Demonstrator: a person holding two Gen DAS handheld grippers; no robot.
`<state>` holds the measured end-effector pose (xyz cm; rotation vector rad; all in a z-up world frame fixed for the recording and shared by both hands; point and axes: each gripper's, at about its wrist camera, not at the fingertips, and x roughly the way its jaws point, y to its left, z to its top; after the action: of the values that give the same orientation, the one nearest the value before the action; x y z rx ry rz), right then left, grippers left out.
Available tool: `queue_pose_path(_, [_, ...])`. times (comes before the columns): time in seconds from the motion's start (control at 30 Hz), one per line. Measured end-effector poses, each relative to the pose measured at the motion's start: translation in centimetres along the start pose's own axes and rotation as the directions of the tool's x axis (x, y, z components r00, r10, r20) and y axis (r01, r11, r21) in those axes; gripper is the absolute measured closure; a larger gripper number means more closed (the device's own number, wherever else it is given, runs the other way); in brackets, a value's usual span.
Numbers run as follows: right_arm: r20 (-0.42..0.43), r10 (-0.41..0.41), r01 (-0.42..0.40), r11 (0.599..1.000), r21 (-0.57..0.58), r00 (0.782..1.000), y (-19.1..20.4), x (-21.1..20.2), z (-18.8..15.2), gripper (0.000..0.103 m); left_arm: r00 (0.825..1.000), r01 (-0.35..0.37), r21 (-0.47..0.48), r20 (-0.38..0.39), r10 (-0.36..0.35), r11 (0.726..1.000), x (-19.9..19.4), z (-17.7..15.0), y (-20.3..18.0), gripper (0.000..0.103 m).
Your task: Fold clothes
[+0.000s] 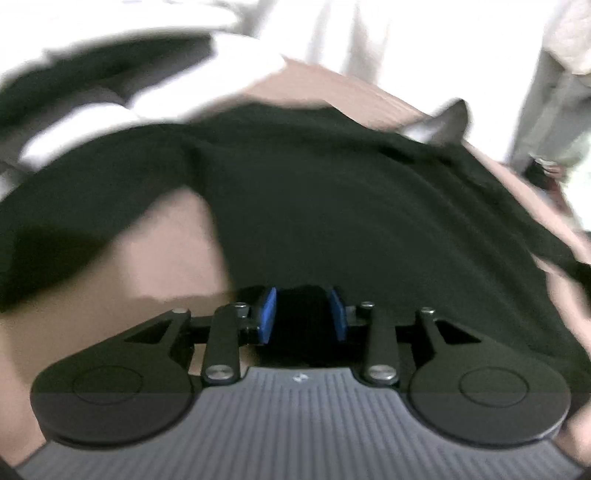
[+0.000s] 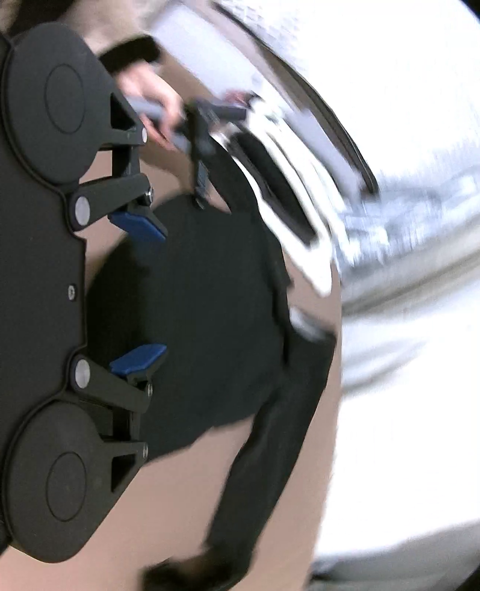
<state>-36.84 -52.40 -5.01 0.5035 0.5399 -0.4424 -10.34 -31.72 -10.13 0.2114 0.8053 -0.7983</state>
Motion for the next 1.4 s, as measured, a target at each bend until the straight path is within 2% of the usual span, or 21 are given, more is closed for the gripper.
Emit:
queue_pose_path(0.07, [-0.034, 0.013, -0.018, 0.992, -0.127, 0.999, 2.1, 1.0, -0.6, 0.034, 0.991, -0.133, 0.115, 0.046, 0.128, 0.985, 0.2, -0.4, -1.4, 0.060])
queue_pose_path(0.1, [-0.058, 0.000, -0.011, 0.983, -0.184, 0.998, 3.2, 1.9, -0.9, 0.034, 0.989, -0.145, 0.130, 0.052, 0.140, 0.981, 0.1, -0.4, -1.6, 0.060])
queue_pose_path(0.2, [-0.136, -0.052, 0.006, 0.947, -0.322, 0.989, 5.7, 4.9, -1.6, 0.034, 0.999, -0.042, 0.062, 0.013, 0.041, 0.997, -0.5, 0.0, -1.1, 0.060])
queue_pose_path(0.27, [-0.184, -0.056, -0.013, 0.934, -0.356, 0.981, 6.5, 7.1, -1.8, 0.034, 0.999, 0.033, -0.015, -0.019, -0.033, 0.999, -1.1, 0.4, -0.3, 0.060])
queue_pose_path(0.33, [-0.228, -0.070, -0.024, 0.922, -0.386, 0.971, 6.8, 8.8, -2.2, 0.034, 0.996, 0.083, -0.082, -0.027, -0.085, 0.993, -1.9, 0.6, 0.4, 0.053])
queue_pose_path(0.37, [-0.232, -0.084, -0.016, 0.917, -0.399, 0.969, 6.8, 9.2, -2.4, 0.034, 0.995, 0.097, -0.103, -0.023, -0.100, 0.990, -2.3, 0.5, 0.7, 0.041])
queue_pose_path(0.4, [-0.222, -0.092, -0.005, 0.916, -0.400, 0.971, 6.8, 9.3, -2.6, 0.034, 0.994, 0.106, -0.118, -0.017, -0.109, 0.987, -2.7, 0.3, 0.9, 0.034])
queue_pose_path(0.53, [-0.178, -0.126, 0.043, 0.912, -0.407, 0.976, 6.8, 10.0, -2.9, 0.039, 0.985, 0.166, -0.137, -0.019, -0.170, 0.977, -3.4, 0.2, 1.1, 0.034])
queue_pose_path(0.57, [-0.164, -0.134, 0.056, 0.910, -0.410, 0.977, 6.9, 10.5, -2.8, 0.043, 0.984, 0.174, -0.139, -0.022, -0.179, 0.975, -3.4, 0.2, 0.9, 0.034])
queue_pose_path(0.67, [-0.179, -0.139, 0.047, 0.896, -0.442, 0.974, 7.3, 12.4, -3.1, 0.072, 0.981, 0.187, -0.154, -0.019, -0.192, 0.970, -3.3, 0.1, 1.1, 0.034])
queue_pose_path(0.77, [-0.180, -0.142, 0.047, 0.892, -0.449, 0.973, 7.6, 13.5, -3.5, 0.078, 0.980, 0.195, -0.176, -0.014, -0.201, 0.965, -3.3, 0.0, 1.7, 0.034])
queue_pose_path(0.83, [-0.155, -0.152, 0.067, 0.890, -0.451, 0.976, 7.3, 13.4, -3.4, 0.096, 0.975, 0.214, -0.200, -0.010, -0.221, 0.956, -3.3, 0.0, 2.2, 0.034])
queue_pose_path(0.93, [-0.106, -0.165, 0.115, 0.920, -0.374, 0.981, 5.9, 12.7, -2.1, 0.099, 0.962, 0.274, -0.217, 0.049, -0.270, 0.937, -4.0, 0.0, 2.6, 0.036])
queue_pose_path(1.03, [-0.069, -0.187, 0.165, 0.956, -0.242, 0.980, 3.8, 11.8, -0.6, 0.099, 0.940, 0.338, -0.190, 0.122, -0.319, 0.922, -4.9, 0.0, 2.2, 0.036])
queue_pose_path(1.1, [-0.070, -0.198, 0.189, 0.974, -0.124, 0.978, 2.1, 11.5, -0.1, 0.099, 0.921, 0.379, -0.157, 0.158, -0.355, 0.912, -5.6, -0.1, 1.6, 0.036])
queue_pose_path(1.17, [-0.085, -0.167, 0.171, 0.985, 0.036, 0.982, -0.4, 10.9, 0.4, 0.098, 0.901, 0.420, -0.119, 0.173, -0.398, 0.900, -6.2, -0.2, 0.8, 0.036])
queue_pose_path(1.27, [-0.096, -0.117, 0.135, 0.969, 0.207, 0.988, -3.2, 10.3, 0.0, 0.098, 0.868, 0.494, -0.088, 0.114, -0.484, 0.865, -5.7, -0.7, -0.7, 0.034])
queue_pose_path(1.3, [-0.099, -0.100, 0.121, 0.964, 0.237, 0.990, -3.7, 10.2, -0.1, 0.098, 0.864, 0.502, -0.083, 0.084, -0.496, 0.861, -5.3, -1.0, -1.3, 0.034])
queue_pose_path(1.4, [-0.106, -0.067, 0.094, 0.957, 0.275, 0.992, -3.9, 10.1, -0.3, 0.098, 0.874, 0.486, -0.047, 0.011, -0.486, 0.873, -3.9, -1.9, -3.3, 0.034])
